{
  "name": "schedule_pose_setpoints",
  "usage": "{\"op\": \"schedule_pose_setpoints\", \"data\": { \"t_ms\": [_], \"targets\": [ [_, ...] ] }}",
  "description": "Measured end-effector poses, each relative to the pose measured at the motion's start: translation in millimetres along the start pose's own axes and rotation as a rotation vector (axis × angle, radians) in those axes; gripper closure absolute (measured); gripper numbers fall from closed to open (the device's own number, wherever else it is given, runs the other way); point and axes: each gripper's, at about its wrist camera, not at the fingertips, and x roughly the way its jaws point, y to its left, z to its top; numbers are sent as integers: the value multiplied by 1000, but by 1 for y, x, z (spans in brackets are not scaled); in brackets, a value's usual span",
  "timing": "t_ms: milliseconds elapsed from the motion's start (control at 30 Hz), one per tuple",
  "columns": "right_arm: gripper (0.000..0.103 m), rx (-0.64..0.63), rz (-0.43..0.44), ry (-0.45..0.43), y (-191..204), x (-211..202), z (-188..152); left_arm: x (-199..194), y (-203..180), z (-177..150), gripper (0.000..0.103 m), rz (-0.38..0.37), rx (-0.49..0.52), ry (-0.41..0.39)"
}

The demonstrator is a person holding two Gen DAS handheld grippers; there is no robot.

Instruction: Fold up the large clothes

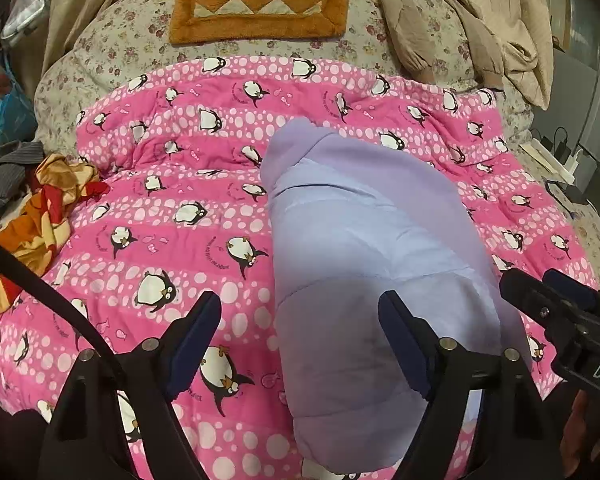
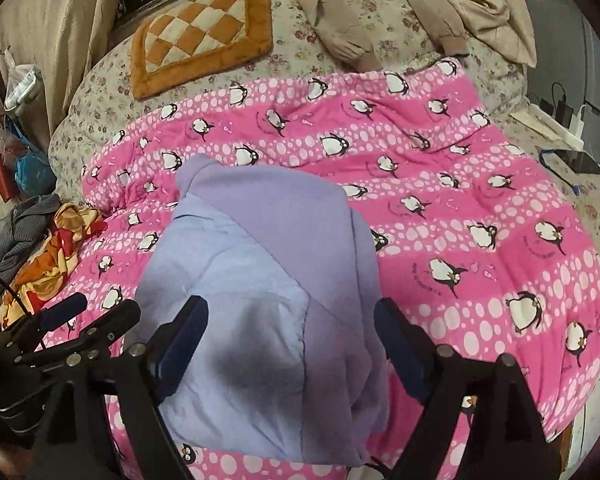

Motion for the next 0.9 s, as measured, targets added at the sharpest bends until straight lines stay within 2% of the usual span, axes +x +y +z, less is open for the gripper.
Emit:
{"op": "schedule_pose_setpoints", "data": {
  "t_ms": [900],
  "targets": [
    [15,28,16,45,-1,16,-6,10,2,-4,50,-2,2,26]
  ]
}}
